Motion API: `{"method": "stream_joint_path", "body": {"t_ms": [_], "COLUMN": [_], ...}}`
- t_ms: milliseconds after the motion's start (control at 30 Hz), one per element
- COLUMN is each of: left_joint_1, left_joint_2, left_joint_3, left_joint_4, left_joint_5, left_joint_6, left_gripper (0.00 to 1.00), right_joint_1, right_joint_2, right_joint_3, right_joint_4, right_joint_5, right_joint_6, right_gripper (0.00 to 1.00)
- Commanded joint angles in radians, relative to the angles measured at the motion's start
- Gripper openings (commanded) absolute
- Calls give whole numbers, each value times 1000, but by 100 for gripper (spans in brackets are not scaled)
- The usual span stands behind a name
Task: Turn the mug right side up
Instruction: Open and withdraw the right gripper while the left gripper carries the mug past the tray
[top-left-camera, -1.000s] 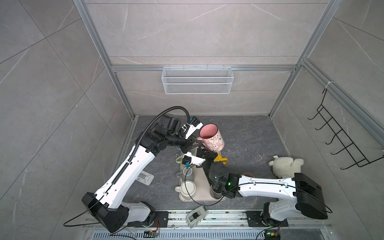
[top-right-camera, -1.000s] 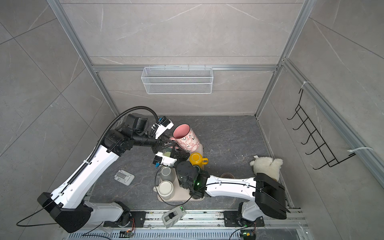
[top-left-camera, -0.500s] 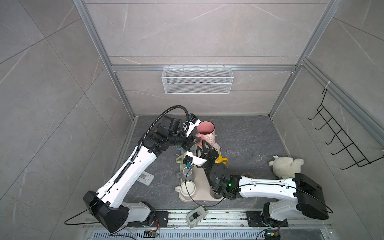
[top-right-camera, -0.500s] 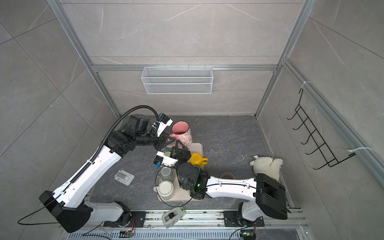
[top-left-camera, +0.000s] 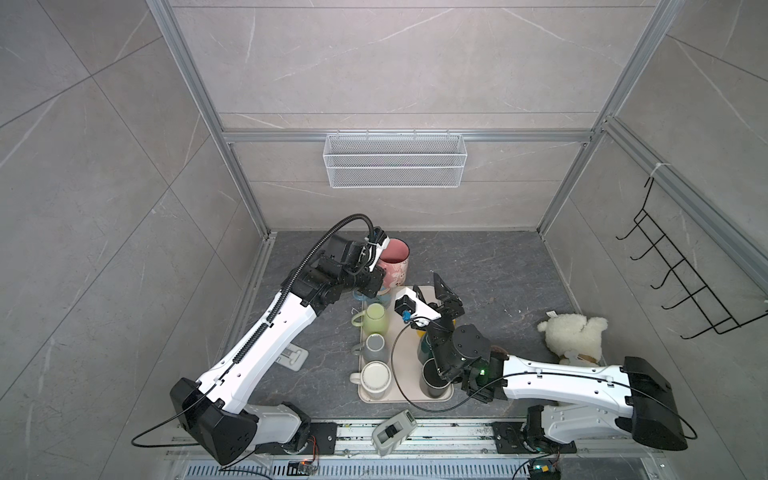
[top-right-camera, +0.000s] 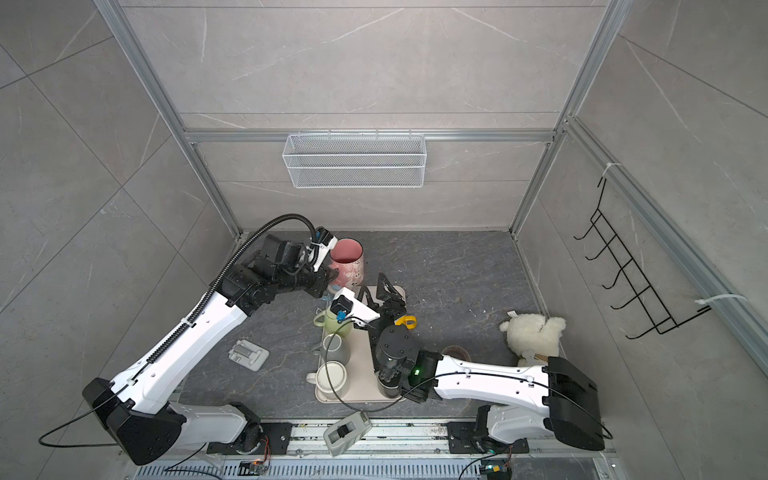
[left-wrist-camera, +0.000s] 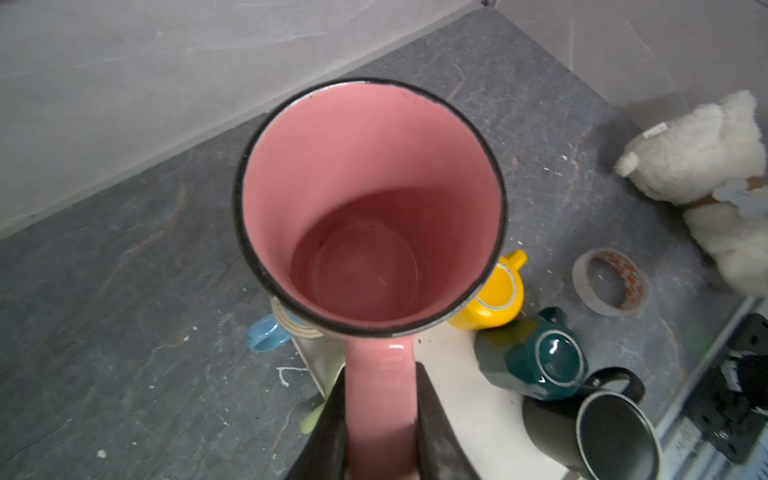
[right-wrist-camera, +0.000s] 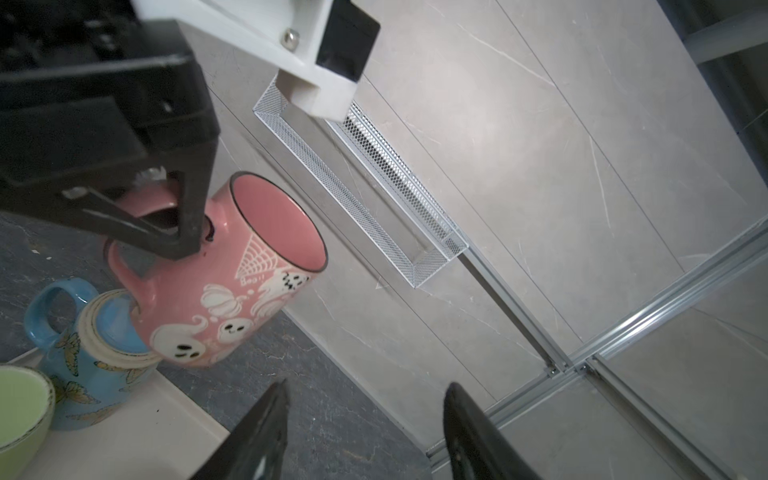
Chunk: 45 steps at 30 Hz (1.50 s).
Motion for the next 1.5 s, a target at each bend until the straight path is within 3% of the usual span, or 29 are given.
{"method": "stream_joint_path", "body": {"t_ms": [0,133,400,633,1100,1467], "left_joint_1": [50,137,298,355,436,534], "left_joint_2": [3,35,138,216,316,379], "left_joint_3": [42,23,-8,-72,-182,-230], "left_joint_4": [227,301,432,538,715,810], "left_joint_5": [-112,-116,-46,-21,-45,156], "left_joint_6": [-33,-60,-69,-80,-95,-103], "left_gripper": [0,0,0,0,0,0], "right_joint_1": [-2,-2,-4,-3,-3,-12], "right_joint_2": [-70,-138,-282,-392,-429,-344], "right_joint_3": [-15,-32,-20,-34,-28,64], "right_joint_4": [-120,-251,-646,-811,-909,-958], "right_joint_5": [41,57,3,-58,-197,-371], "right_joint_6": [202,375,850,1071,1223,1222], "right_gripper": [61,62,65,66,69,75]}}
